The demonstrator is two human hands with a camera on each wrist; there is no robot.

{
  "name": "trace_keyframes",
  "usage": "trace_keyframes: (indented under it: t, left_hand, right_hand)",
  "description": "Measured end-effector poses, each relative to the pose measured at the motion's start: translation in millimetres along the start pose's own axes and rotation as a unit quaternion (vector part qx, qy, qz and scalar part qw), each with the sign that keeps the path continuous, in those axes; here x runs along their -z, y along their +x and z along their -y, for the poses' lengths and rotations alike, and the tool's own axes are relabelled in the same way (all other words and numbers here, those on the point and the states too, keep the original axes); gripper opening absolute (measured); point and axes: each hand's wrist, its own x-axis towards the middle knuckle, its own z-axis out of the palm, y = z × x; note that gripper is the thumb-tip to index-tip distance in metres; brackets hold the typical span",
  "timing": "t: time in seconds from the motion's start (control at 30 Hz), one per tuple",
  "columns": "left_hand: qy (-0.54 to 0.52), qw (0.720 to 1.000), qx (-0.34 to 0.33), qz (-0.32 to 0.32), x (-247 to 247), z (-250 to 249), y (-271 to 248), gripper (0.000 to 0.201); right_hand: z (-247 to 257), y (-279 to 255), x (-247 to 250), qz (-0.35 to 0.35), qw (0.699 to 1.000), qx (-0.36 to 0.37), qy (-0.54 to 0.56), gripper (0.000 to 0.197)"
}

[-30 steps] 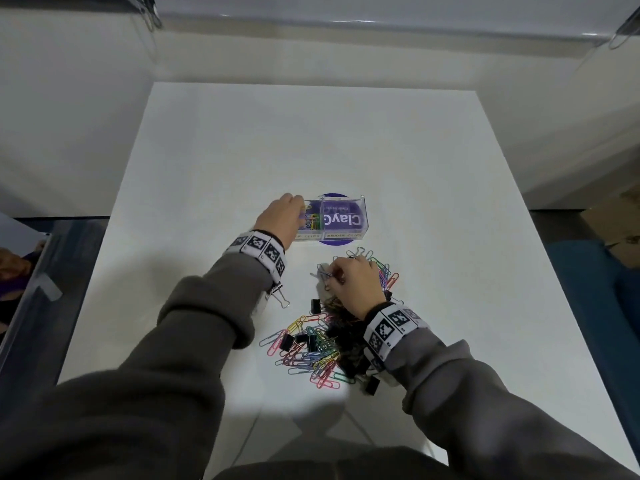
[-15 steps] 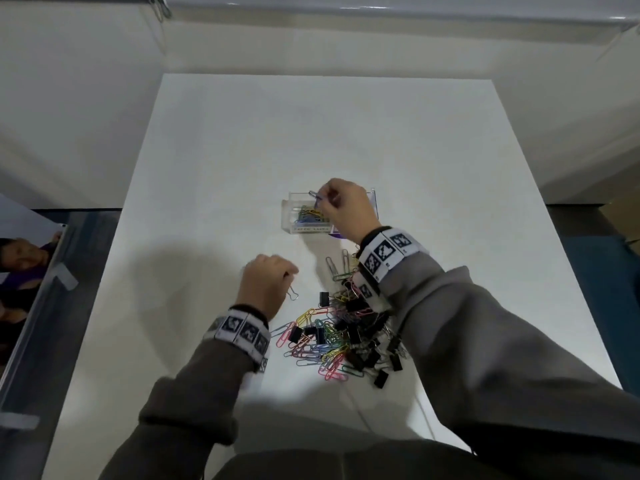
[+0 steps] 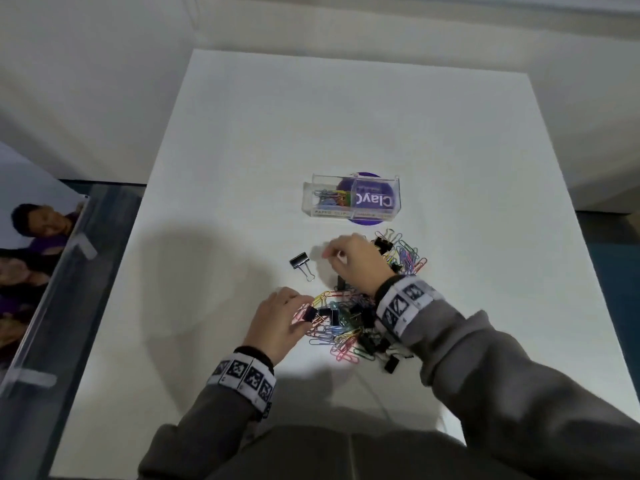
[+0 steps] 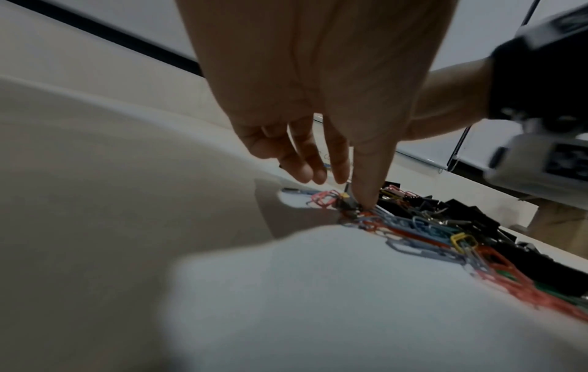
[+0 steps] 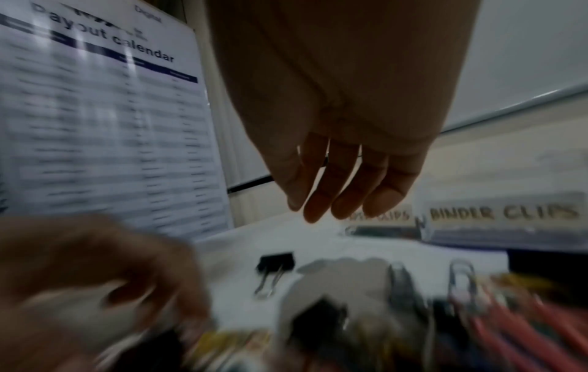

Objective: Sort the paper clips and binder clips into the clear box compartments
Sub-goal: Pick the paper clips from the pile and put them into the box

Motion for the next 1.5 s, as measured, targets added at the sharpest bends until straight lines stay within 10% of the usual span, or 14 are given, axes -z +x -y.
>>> trace_keyframes:
  t: [0.27,0.67,0.8,1.5]
  left_hand:
    - [0.015,1.000,-0.008,0.007,6,-4,5,0.024]
    - [-0.039,0.978,0.128,-0.161,27,41,17,0.028]
    - [0.048,0.988,0.086,-0.121,19,27,7,0.019]
    - [-0.050,0.996,0.073,-0.022,-5,2,3,0.043]
  right_hand:
    - [-11,-49,-41,0.092,0.987,0.058,-0.115,0.025]
    - [1,-54,-57,0.026,0.969,0.099,-0.225,0.031]
    - [7,-43,-40,-0.010,0.987,0.098,-0.129,0.003]
    - [-7,-60,-50,0.058,0.976,0.032,-0.210,0.038]
